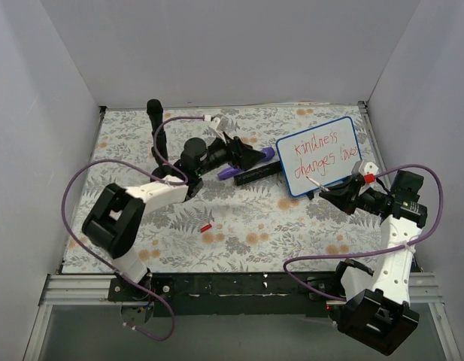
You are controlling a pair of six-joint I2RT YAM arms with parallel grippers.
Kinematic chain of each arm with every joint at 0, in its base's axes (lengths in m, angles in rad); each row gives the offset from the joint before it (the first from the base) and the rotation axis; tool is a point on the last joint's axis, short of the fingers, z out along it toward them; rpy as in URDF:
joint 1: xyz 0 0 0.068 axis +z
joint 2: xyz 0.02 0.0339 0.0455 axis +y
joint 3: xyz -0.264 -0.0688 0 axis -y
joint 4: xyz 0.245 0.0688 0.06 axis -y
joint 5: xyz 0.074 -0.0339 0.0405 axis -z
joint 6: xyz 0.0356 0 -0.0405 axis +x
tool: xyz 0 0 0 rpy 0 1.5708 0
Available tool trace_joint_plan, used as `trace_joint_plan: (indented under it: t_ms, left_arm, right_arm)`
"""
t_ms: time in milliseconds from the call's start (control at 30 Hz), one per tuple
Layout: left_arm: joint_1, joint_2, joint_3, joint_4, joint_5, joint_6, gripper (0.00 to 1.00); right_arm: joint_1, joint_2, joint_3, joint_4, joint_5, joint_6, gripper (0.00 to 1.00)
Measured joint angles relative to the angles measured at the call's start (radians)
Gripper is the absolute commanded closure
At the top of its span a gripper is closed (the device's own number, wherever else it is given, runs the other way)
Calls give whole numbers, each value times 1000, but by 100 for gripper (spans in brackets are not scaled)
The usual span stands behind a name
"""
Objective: Write a sentence on the whiteboard
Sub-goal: Pick up the pen cap from the center of the board.
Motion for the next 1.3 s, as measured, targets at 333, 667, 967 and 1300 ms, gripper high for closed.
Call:
trace_joint_plan:
  t_ms: [333, 667, 967, 1300]
  left_arm:
    - [42, -566, -331, -258, -56, -27, 2]
    - [68, -831, -342, -807, -98, 9, 2]
    - [-100, -580, -207, -1198, -242, 168, 23]
    - [-186, -332, -108, -1392, -369, 315, 46]
  right_arm:
    - [0, -18, -28, 19, 23, 0, 99]
    - [38, -12, -48, 27, 67, 0, 99]
    - [93, 15, -49, 31, 123, 0, 99]
    - [101, 16, -60, 42, 146, 0, 99]
